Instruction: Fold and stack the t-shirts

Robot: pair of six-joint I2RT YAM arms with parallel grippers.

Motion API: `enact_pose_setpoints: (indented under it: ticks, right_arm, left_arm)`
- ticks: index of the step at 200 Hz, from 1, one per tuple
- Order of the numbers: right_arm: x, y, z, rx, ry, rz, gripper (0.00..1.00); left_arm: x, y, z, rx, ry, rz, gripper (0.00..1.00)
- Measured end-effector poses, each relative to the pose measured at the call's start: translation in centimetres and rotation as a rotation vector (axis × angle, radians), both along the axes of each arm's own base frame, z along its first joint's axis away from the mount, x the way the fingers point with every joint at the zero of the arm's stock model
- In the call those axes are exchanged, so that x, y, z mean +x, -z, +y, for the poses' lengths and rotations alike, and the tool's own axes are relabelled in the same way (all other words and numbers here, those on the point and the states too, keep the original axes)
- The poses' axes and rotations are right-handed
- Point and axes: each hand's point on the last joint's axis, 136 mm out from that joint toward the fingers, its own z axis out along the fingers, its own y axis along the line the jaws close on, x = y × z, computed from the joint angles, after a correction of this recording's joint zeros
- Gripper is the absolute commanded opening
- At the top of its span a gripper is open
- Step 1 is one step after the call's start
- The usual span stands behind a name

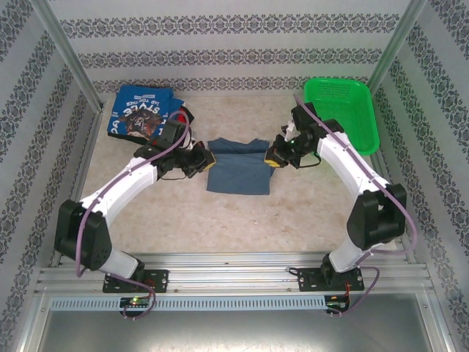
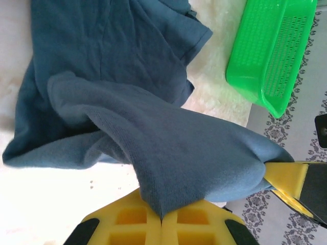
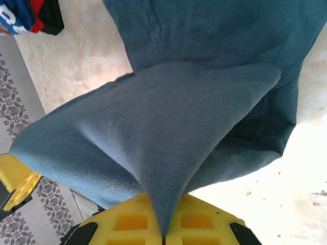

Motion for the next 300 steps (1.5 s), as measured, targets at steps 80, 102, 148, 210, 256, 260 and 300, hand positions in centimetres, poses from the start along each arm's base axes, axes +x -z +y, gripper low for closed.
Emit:
enact_pose_setpoints:
  ticks: [80, 102, 148, 210, 256, 260, 300]
  right_arm:
    - [5.4, 2.1, -0.6, -0.007, -0.004, 0.027, 0.04]
    - [6.7, 2.9, -0.3, -0.004, -0.007, 0.041, 0.04]
    - [8.9, 5.1, -0.5, -0.006, 0.005, 0.072, 0.05]
    - [10.9, 7.8, -0.9, -0.012, 0.022, 0.108, 0.1]
    - [12.4, 9.0, -1.7, -0.016, 0.049, 0.117, 0.35]
    - [12.6, 9.1, -1.9, -0.018, 0.051, 0.115, 0.37]
    - [15.0, 7.7, -3.9, -0.016, 0.124, 0.07, 0.49]
  left_arm:
    - [5.3, 2.5, 0.4, -0.027, 0.006, 0.022, 0.0]
    - [6.6, 3.4, 0.8, -0.03, 0.002, 0.033, 0.0]
    - [9.7, 4.9, 0.9, -0.044, -0.001, 0.037, 0.0]
    - [12.5, 8.0, 0.8, -0.056, 0.011, 0.063, 0.0]
    - [14.7, 8.8, 0.9, -0.079, 0.008, 0.041, 0.36]
    - [14.9, 8.9, 1.0, -0.085, 0.0, 0.04, 0.39]
    - [18.7, 7.5, 2.1, -0.124, -0.054, -0.011, 0.59]
